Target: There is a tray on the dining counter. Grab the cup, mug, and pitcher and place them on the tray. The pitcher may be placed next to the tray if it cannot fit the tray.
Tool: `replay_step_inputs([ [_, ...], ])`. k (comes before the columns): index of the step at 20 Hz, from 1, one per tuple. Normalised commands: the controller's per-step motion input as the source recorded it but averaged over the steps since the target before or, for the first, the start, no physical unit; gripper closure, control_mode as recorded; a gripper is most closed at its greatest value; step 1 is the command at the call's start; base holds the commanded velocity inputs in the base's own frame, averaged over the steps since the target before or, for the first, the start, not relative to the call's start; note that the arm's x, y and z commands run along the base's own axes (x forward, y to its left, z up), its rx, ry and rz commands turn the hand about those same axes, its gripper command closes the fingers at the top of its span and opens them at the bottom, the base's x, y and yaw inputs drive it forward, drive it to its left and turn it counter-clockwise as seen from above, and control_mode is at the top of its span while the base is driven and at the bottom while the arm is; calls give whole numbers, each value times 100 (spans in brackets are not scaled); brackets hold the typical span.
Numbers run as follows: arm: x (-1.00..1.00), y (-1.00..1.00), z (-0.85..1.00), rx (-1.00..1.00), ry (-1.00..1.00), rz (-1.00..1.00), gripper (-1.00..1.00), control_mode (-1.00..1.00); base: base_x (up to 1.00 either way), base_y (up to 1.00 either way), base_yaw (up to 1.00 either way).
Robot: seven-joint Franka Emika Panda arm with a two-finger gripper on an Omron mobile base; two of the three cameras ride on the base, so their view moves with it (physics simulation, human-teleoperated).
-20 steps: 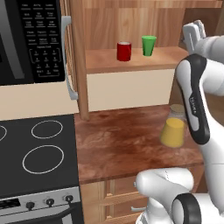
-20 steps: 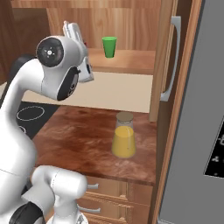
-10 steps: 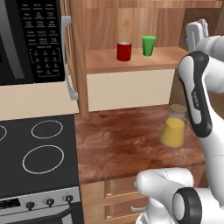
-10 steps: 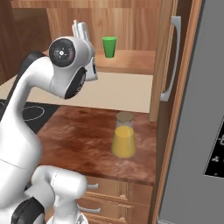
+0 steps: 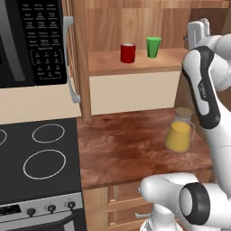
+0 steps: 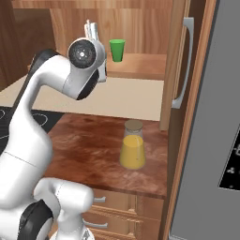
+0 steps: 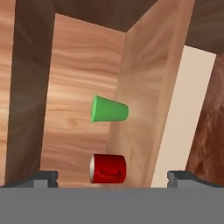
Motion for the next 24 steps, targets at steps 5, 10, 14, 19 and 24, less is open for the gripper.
replay_step_inputs([
  [5, 40, 0, 0, 9, 3, 17, -100, -100, 0, 0, 0],
  [10, 48, 0, 0, 1, 5, 3, -100, -100, 0, 0, 0],
  [14, 32, 0, 0, 0, 3, 0, -100, -100, 0, 0, 0],
  [19, 33, 0, -1, 0, 1, 0, -100, -100, 0, 0, 0],
  [24, 36, 0, -9, 0, 0, 0, -100, -100, 0, 0, 0],
])
